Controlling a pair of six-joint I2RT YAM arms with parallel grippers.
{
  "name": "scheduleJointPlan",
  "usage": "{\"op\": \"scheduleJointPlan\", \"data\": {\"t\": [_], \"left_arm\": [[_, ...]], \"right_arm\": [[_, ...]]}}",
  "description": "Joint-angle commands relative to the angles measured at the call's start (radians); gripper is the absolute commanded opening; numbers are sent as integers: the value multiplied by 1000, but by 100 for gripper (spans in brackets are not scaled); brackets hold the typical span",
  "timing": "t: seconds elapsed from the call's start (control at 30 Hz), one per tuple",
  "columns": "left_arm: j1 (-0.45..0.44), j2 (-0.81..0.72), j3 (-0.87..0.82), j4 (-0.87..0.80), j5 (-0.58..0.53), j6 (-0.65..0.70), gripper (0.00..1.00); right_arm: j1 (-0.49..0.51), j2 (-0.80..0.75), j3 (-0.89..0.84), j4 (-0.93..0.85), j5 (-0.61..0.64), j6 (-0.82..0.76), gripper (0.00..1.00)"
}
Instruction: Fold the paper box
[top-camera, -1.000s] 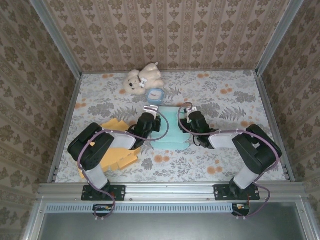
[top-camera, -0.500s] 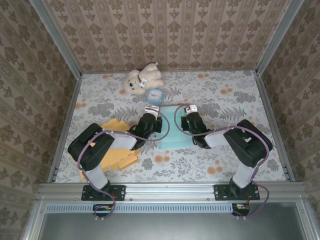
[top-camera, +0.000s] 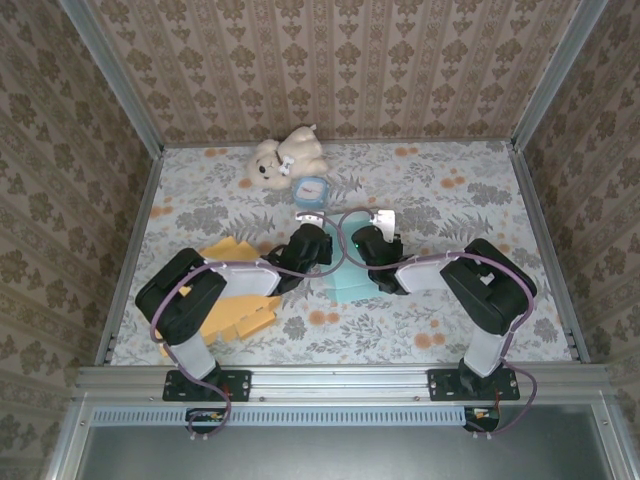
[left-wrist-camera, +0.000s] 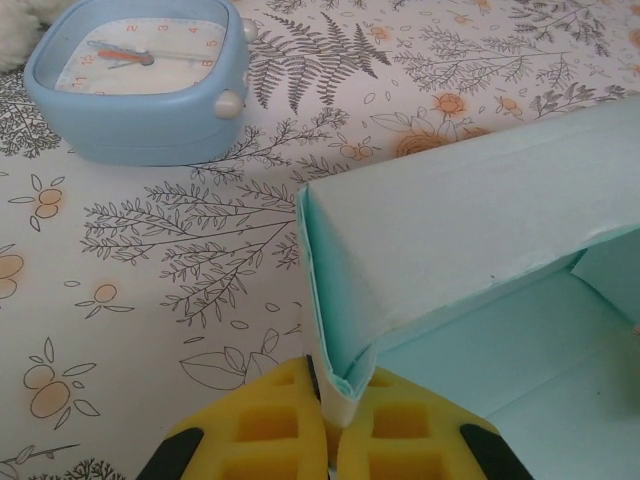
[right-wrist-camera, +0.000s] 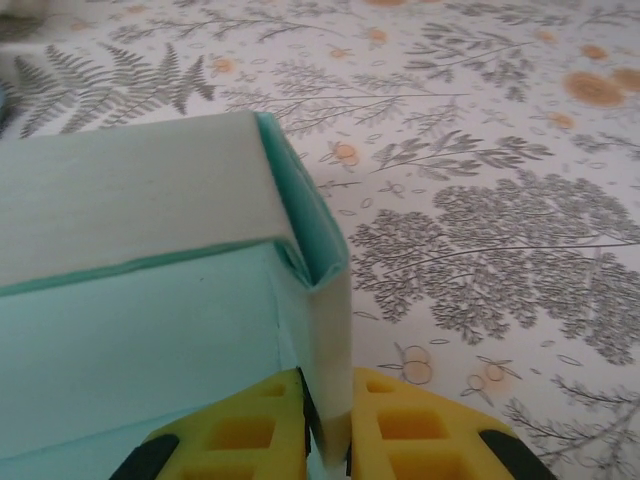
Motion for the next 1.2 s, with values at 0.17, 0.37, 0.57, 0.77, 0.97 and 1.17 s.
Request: {"op": "scheduleJointPlan", "data": {"t": [0.17, 0.37, 0.57, 0.77, 0.97, 1.17], "left_arm": [[14, -39, 12, -84, -88, -35, 0], [10, -18, 28, -82, -78, -31, 0], [12, -8, 30, -74, -104, -7, 0], [14, 8, 14, -3, -71, 46, 0], [3, 19, -51, 189, -14, 179, 0], [-22, 38, -102, 332, -49, 301, 0]], "right_arm": [[-59, -58, -59, 59, -87, -12, 28], [-56, -109, -81, 101, -341, 25, 46], [-54, -213, -161, 90, -473, 68, 53], [-51, -374, -242, 30, -533, 95, 57], [-58, -508, -165, -181, -526, 110, 59], [-87, -529, -99, -280, -511, 116, 59]]}}
